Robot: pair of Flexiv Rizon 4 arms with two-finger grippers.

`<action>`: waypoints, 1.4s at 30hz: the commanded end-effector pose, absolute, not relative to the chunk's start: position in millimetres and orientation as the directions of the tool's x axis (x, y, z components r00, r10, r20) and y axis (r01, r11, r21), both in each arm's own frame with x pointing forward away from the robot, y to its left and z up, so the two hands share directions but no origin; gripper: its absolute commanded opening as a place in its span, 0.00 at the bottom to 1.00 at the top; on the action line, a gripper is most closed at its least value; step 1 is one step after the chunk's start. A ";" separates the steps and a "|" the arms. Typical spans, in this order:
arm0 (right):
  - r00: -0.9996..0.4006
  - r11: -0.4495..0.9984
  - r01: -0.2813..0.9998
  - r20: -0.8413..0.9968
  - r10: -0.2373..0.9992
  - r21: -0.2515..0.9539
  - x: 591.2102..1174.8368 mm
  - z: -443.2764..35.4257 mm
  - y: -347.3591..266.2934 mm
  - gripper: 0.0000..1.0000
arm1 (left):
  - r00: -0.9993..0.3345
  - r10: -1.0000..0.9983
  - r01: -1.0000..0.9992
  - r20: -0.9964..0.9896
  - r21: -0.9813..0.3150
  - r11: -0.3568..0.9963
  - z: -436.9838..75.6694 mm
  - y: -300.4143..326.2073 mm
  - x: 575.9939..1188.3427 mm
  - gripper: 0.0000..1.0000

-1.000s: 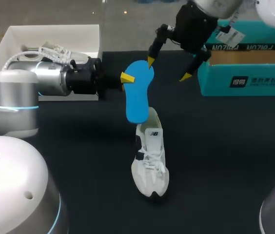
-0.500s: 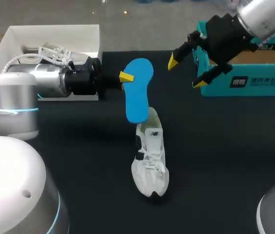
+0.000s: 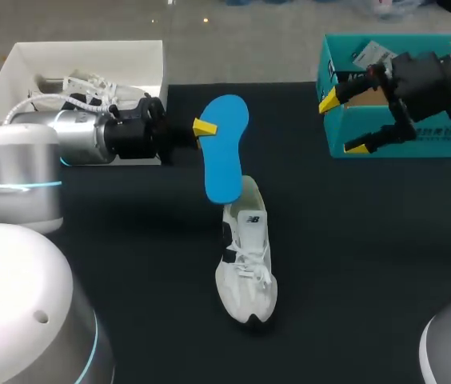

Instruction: Take the shoe out of the shoebox, open the shoe tongue, remove and reinsert the insole, then place the shoe into the shoebox

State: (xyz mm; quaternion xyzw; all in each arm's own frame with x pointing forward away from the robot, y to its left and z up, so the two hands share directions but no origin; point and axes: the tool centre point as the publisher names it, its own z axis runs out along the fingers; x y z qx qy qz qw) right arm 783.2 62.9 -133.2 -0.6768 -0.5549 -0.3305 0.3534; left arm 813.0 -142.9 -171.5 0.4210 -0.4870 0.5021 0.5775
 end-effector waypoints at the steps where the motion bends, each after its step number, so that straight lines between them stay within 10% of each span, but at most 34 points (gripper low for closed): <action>1: 0.118 -0.246 0.955 0.971 -0.208 -0.169 772.3 -138.0 61.1 1.00 | 0.018 0.176 -0.989 0.984 -0.008 0.150 -172.0 -144.3 816.3 0.00; 42: 0.023 -0.176 0.984 1.000 -0.006 -0.023 777.3 -132.3 73.1 1.00 | 0.031 0.165 -0.982 0.986 -0.001 0.189 -171.2 -154.5 815.0 0.00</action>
